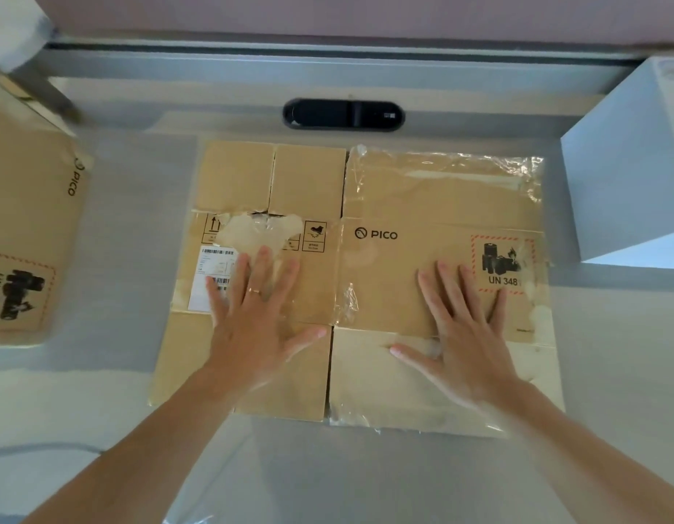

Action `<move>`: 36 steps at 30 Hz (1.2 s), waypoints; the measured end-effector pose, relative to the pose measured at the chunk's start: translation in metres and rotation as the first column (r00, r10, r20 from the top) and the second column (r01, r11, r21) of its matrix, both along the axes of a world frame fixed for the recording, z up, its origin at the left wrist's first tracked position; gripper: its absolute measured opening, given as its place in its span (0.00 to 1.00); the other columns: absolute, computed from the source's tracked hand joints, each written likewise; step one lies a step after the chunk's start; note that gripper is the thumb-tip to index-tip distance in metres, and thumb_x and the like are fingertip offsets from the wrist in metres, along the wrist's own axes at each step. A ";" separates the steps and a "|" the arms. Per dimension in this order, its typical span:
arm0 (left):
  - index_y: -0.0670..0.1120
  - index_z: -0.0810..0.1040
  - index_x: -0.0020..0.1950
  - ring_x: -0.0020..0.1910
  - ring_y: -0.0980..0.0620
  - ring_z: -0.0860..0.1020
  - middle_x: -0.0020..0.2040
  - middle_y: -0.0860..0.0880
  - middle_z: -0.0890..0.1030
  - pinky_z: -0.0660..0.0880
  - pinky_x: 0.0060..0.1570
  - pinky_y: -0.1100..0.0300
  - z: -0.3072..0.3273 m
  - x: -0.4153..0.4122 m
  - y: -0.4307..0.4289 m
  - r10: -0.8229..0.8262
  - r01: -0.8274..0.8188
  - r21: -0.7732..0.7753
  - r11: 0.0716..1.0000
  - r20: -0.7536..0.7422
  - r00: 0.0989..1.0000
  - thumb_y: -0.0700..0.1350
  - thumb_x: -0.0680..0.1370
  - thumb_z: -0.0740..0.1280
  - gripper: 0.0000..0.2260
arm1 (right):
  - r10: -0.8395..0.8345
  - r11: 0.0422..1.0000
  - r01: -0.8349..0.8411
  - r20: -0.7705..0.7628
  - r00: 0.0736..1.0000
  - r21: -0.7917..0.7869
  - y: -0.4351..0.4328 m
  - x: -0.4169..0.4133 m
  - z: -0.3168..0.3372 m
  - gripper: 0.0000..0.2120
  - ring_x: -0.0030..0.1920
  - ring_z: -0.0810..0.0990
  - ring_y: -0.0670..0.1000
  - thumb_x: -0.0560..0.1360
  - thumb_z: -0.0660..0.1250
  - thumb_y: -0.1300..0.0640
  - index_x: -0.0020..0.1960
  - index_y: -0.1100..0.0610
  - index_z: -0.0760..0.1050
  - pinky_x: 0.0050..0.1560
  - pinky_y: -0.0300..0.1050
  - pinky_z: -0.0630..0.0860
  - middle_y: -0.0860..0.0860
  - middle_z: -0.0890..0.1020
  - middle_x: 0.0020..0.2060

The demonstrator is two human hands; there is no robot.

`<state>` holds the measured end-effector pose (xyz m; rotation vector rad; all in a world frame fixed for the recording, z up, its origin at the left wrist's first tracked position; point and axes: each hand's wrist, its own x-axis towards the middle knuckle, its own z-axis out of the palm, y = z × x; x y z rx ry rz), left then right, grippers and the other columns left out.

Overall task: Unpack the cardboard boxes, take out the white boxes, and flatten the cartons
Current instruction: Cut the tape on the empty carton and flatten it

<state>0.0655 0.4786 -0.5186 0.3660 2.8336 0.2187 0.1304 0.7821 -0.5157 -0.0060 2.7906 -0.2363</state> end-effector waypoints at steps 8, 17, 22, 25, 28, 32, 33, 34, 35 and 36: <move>0.65 0.44 0.83 0.84 0.48 0.39 0.85 0.52 0.42 0.43 0.79 0.34 0.006 -0.015 -0.010 0.131 -0.129 0.153 0.980 -0.003 0.991 0.81 0.73 0.46 0.42 | -0.056 0.993 0.047 -0.073 0.996 -0.112 0.013 -0.001 0.006 0.45 0.82 0.32 0.50 0.76 0.45 0.21 0.83 0.41 0.34 0.80 0.69 0.40 0.44 0.34 0.83; 0.63 0.55 0.82 0.82 0.45 0.51 0.83 0.44 0.55 0.53 0.79 0.39 0.011 -0.064 -0.063 0.417 -0.431 0.180 0.884 0.109 0.902 0.74 0.71 0.68 0.44 | -0.598 0.787 0.593 0.029 0.801 -0.171 0.057 -0.023 0.010 0.51 0.80 0.51 0.64 0.66 0.67 0.25 0.81 0.42 0.51 0.79 0.65 0.54 0.61 0.55 0.80; 0.64 0.57 0.80 0.80 0.47 0.54 0.82 0.47 0.58 0.59 0.76 0.43 0.016 -0.063 -0.047 0.474 -0.498 0.287 0.818 0.152 0.867 0.70 0.63 0.78 0.51 | -0.674 0.715 0.669 0.051 0.737 -0.202 0.051 -0.042 0.023 0.51 0.73 0.61 0.61 0.60 0.79 0.32 0.76 0.41 0.59 0.73 0.60 0.64 0.55 0.65 0.72; 0.64 0.61 0.78 0.77 0.45 0.58 0.78 0.48 0.63 0.62 0.74 0.42 0.019 -0.068 -0.046 0.503 -0.523 0.309 0.794 0.148 0.852 0.67 0.59 0.82 0.52 | -0.712 0.675 0.702 0.050 0.700 -0.225 0.054 -0.047 0.030 0.50 0.70 0.64 0.60 0.56 0.84 0.36 0.71 0.43 0.64 0.71 0.58 0.66 0.55 0.69 0.68; 0.65 0.66 0.74 0.75 0.45 0.60 0.73 0.47 0.68 0.66 0.70 0.44 0.018 -0.073 -0.053 0.537 -0.562 0.335 0.757 0.171 0.826 0.62 0.59 0.84 0.47 | -0.755 0.615 0.727 0.039 0.655 -0.304 0.064 -0.050 0.033 0.50 0.69 0.65 0.60 0.54 0.87 0.42 0.69 0.46 0.64 0.68 0.59 0.68 0.53 0.71 0.62; 0.75 0.67 0.64 0.67 0.44 0.70 0.62 0.50 0.73 0.74 0.57 0.49 0.016 -0.078 -0.073 0.607 -0.652 0.393 0.648 0.251 0.754 0.56 0.61 0.86 0.40 | -0.815 0.520 0.786 0.081 0.574 -0.332 0.076 -0.052 0.040 0.55 0.69 0.73 0.60 0.55 0.88 0.44 0.74 0.54 0.66 0.68 0.58 0.72 0.54 0.76 0.66; 0.79 0.67 0.58 0.63 0.44 0.73 0.60 0.51 0.74 0.74 0.50 0.51 0.017 -0.077 -0.079 0.614 -0.665 0.417 0.620 0.270 0.742 0.54 0.61 0.86 0.38 | -0.839 0.466 0.805 0.105 0.534 -0.367 0.080 -0.052 0.045 0.46 0.61 0.78 0.60 0.54 0.88 0.44 0.66 0.54 0.73 0.61 0.58 0.76 0.55 0.80 0.61; 0.79 0.67 0.54 0.59 0.44 0.76 0.59 0.51 0.76 0.75 0.45 0.52 0.018 -0.075 -0.083 0.614 -0.674 0.437 0.596 0.292 0.733 0.52 0.62 0.86 0.36 | -0.849 0.423 0.814 0.139 0.510 -0.399 0.082 -0.054 0.052 0.35 0.52 0.81 0.59 0.53 0.88 0.44 0.54 0.53 0.77 0.51 0.55 0.78 0.55 0.84 0.52; 0.76 0.69 0.55 0.56 0.43 0.78 0.58 0.51 0.78 0.76 0.44 0.51 0.020 -0.074 -0.088 0.610 -0.682 0.456 0.572 0.319 0.725 0.49 0.63 0.86 0.35 | -0.846 0.385 0.817 0.190 0.498 -0.429 0.084 -0.057 0.060 0.29 0.45 0.81 0.59 0.54 0.87 0.44 0.46 0.55 0.77 0.44 0.54 0.76 0.57 0.85 0.46; 0.72 0.70 0.58 0.55 0.42 0.79 0.57 0.51 0.80 0.79 0.47 0.46 0.024 -0.072 -0.091 0.602 -0.691 0.465 0.553 0.350 0.717 0.47 0.64 0.85 0.35 | -0.834 0.348 0.816 0.246 0.494 -0.462 0.086 -0.062 0.068 0.26 0.43 0.82 0.59 0.58 0.87 0.47 0.44 0.59 0.77 0.41 0.54 0.75 0.60 0.86 0.45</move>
